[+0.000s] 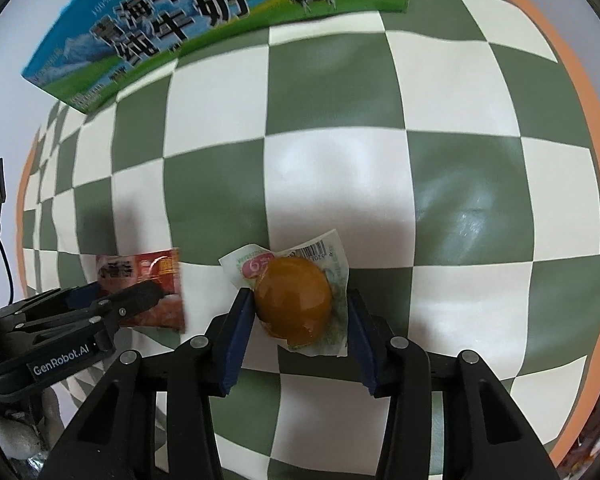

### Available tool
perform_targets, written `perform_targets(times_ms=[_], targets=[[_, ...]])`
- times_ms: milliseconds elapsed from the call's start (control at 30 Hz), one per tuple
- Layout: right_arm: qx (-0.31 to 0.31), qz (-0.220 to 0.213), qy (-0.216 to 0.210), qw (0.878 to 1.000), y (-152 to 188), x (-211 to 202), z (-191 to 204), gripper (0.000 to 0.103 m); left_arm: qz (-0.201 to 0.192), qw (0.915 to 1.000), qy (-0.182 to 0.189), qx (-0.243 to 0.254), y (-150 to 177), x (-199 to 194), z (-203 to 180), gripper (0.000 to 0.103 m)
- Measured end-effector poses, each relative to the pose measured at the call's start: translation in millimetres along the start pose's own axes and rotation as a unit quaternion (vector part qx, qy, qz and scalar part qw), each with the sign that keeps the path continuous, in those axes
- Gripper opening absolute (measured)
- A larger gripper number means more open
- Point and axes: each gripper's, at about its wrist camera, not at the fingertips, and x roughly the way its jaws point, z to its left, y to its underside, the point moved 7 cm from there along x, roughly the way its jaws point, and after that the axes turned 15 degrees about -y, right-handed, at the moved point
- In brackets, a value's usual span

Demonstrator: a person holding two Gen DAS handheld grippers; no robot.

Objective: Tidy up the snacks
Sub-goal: 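Grasp the brown pastry packet with left tool while right tool grasps the egg-yolk pastry, then lift both held pastries off the cloth and turn toward the box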

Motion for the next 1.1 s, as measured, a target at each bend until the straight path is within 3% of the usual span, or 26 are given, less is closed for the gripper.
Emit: perform_targets(times_ms=[133, 200, 333, 433, 533, 667, 800, 833, 900, 967, 1000, 1067, 1100], targets=[[-0.003, -0.003, -0.006, 1.0, -4.1, -11.2, 1.4, 0.048, -0.004, 0.9988, 0.014, 0.047, -3.5, -13.3, -7.9, 0.041], [0.0, 0.003, -0.011, 1.0, -3.6, -12.3, 0.5, 0.048, -0.017, 0.9971, 0.0, 0.075, -4.5, -21.0, -5.7, 0.053], [0.004, 0.009, -0.015, 1.0, -7.3, -7.5, -15.2, 0.048, -0.035, 0.9865, -0.004, 0.16, 6.6, -34.6, -11.7, 0.064], [0.011, 0.008, -0.018, 1.0, -5.3, -5.8, -21.9, 0.048, -0.067, 0.9637, -0.042, 0.255, 18.5, -27.8, -38.7, 0.065], [0.02, 0.007, -0.018, 1.0, -2.1, -8.3, -29.1, 0.048, -0.099, 0.9242, -0.088, 0.358, 27.4, -19.2, -67.0, 0.065], [0.034, 0.005, -0.012, 0.999, 3.9, -16.0, -42.1, 0.048, -0.099, 0.8713, -0.134, 0.462, 45.1, 5.2, -99.6, 0.065], [0.051, 0.009, 0.0, 0.999, 12.5, -22.5, -62.8, 0.048, -0.107, 0.8563, -0.148, 0.483, 47.3, 15.5, -114.8, 0.067], [0.057, 0.01, 0.002, 0.998, 14.7, -23.8, -68.1, 0.048, -0.111, 0.8564, -0.146, 0.483, 46.7, 14.6, -116.5, 0.066], [0.064, 0.007, 0.006, 0.998, 17.5, -26.8, -75.7, 0.048, -0.112, 0.8651, -0.139, 0.469, 38.9, 13.9, -123.8, 0.062], [0.071, 0.005, 0.005, 0.997, 19.3, -28.7, -80.5, 0.048, -0.11, 0.8824, -0.133, 0.438, 33.7, 8.3, -117.2, 0.059], [0.072, 0.003, 0.005, 0.997, 19.6, -29.8, -82.5, 0.048, -0.105, 0.8972, -0.133, 0.408, 26.7, 4.9, -110.8, 0.059], [0.074, -0.001, 0.004, 0.997, 19.1, -32.8, -85.9, 0.049, -0.071, 0.9354, -0.151, 0.311, 13.6, 7.3, -90.5, 0.059], [0.074, -0.002, 0.003, 0.997, 18.3, -32.8, -86.2, 0.048, -0.057, 0.9513, -0.138, 0.27, 8.1, 7.3, -81.6, 0.059]])
